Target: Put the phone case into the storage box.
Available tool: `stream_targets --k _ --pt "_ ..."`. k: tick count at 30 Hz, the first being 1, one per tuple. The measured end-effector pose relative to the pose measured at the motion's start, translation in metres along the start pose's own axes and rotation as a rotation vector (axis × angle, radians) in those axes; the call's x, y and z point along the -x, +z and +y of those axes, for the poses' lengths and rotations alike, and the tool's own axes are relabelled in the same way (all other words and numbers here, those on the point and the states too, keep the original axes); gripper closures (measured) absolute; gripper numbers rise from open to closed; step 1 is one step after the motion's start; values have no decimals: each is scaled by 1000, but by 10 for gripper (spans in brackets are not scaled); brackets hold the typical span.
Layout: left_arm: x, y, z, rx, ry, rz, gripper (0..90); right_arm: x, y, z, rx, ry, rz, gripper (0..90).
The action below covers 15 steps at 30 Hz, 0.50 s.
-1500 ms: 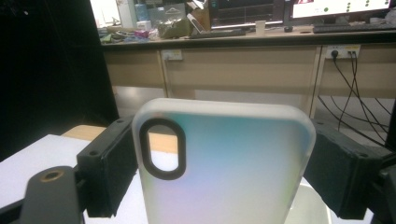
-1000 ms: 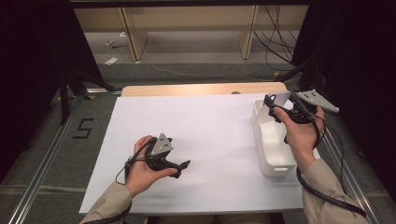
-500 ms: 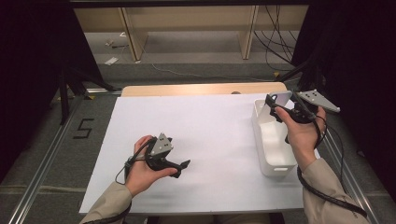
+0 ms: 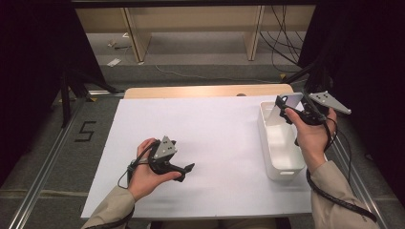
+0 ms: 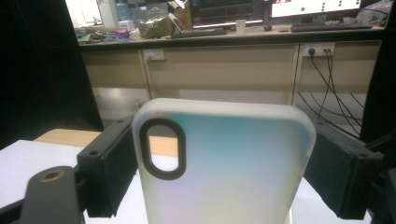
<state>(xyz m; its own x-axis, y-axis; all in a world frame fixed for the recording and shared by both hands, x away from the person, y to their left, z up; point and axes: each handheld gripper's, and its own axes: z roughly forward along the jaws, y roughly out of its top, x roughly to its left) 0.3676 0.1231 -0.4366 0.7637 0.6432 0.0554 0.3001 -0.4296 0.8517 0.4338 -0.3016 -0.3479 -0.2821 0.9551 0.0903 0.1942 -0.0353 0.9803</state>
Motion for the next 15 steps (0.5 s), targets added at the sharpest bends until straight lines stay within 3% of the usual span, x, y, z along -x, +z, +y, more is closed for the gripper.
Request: stream_targets --k 15 --pt "-1 -1 1 1 5 3 0 6 4 -3 -11 1 -14 181"
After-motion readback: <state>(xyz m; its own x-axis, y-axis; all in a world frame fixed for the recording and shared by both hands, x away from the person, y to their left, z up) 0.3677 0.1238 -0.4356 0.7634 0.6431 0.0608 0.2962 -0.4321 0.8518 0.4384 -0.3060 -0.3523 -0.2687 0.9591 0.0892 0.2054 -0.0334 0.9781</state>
